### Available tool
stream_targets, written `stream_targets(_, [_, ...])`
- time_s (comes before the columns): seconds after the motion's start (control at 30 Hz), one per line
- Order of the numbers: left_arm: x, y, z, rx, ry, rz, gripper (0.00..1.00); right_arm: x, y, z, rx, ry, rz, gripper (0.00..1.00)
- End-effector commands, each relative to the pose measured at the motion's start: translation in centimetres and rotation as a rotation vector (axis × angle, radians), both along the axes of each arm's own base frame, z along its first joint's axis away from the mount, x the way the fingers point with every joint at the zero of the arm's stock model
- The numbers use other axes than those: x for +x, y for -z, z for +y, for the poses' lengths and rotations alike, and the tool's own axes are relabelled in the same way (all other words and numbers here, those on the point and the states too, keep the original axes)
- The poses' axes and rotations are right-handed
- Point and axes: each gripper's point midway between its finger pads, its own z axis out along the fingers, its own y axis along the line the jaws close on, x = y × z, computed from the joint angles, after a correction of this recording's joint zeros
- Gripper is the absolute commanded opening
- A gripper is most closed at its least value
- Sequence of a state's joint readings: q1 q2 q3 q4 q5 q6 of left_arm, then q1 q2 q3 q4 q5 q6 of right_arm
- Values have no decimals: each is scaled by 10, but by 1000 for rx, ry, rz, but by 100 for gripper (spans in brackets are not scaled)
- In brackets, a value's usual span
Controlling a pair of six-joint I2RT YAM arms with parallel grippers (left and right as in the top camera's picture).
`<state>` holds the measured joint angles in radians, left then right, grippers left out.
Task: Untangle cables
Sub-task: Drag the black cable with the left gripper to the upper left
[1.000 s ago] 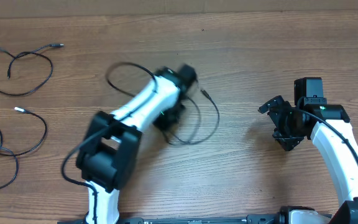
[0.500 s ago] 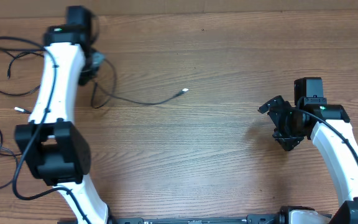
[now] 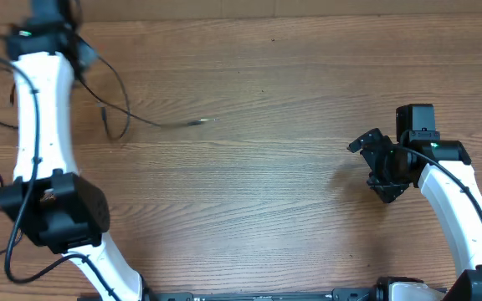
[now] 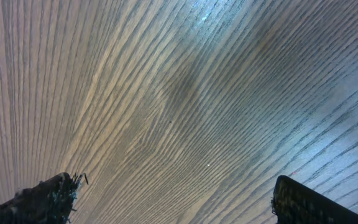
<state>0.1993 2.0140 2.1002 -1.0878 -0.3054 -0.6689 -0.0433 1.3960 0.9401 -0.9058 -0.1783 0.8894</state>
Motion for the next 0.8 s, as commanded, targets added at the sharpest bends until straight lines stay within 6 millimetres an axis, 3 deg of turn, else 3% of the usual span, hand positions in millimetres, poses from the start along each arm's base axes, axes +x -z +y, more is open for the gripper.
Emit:
stream_targets(0.0, [4,-68,26,120,21,-129,4,0,-2,0,-8,-9,-11,100])
stream_targets(0.07, [5,-78,26,148,54,-135,4,0,-2,0,-8,-9,-12,100])
stream_targets(0.13, [6,-74,17,124,94,-121,4,0,-2,0,-8,-9,-12,100])
stream_targets(0.3, [7,-36,-21,-57,225,-44,4,0,-2,0,-8,-9,-12,100])
stream_targets(0.4, [8,-23,-39,-130,277,-30,4,0,-2,0,-8,-9,-12,100])
stream_targets(0.6, [1,-1,-53,-178,298,28,4,0,-2,0,-8,-9,-12,100])
stream_targets(0.77, [-7,29,-66,-320,186,59,4,0,-2,0,-8,-9,-12,100])
